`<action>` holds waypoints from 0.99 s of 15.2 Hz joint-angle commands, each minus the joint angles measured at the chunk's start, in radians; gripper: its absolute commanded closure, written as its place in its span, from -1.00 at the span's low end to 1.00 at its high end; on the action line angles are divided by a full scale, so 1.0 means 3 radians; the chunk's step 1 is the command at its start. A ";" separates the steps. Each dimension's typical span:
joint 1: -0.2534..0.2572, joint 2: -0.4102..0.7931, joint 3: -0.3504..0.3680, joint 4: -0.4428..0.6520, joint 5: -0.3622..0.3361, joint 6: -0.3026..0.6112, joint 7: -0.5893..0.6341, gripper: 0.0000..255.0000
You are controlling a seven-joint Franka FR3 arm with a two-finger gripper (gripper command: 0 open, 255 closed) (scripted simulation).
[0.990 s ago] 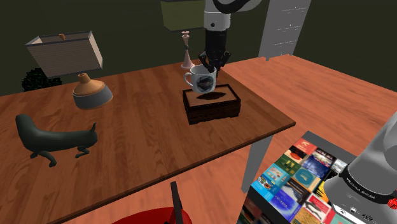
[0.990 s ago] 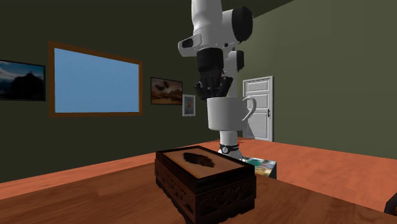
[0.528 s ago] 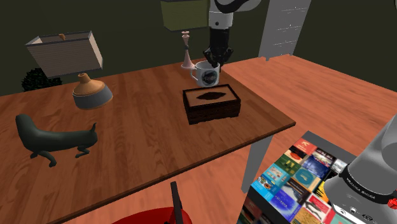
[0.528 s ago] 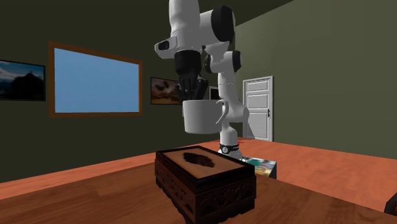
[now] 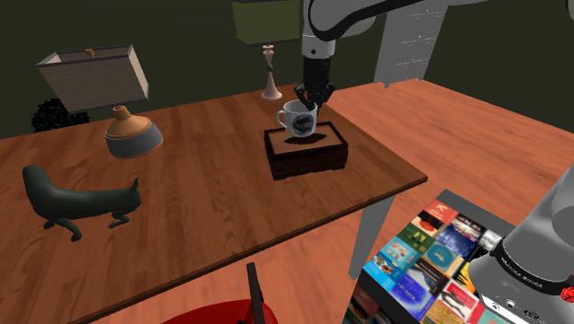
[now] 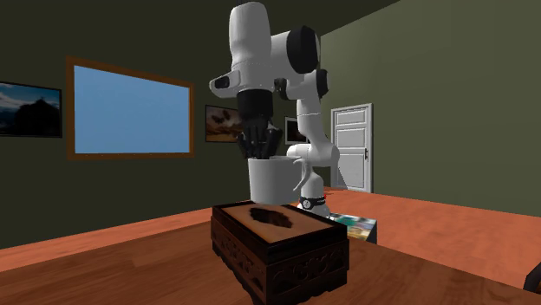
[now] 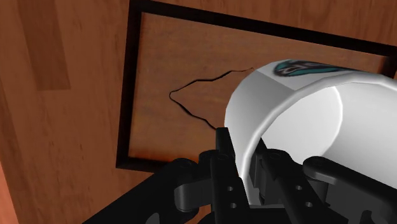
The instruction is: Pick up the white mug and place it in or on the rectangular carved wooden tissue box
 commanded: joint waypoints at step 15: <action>0.0005 0.0053 0.0000 -0.0209 -0.0008 0.0263 -0.0002 -1.00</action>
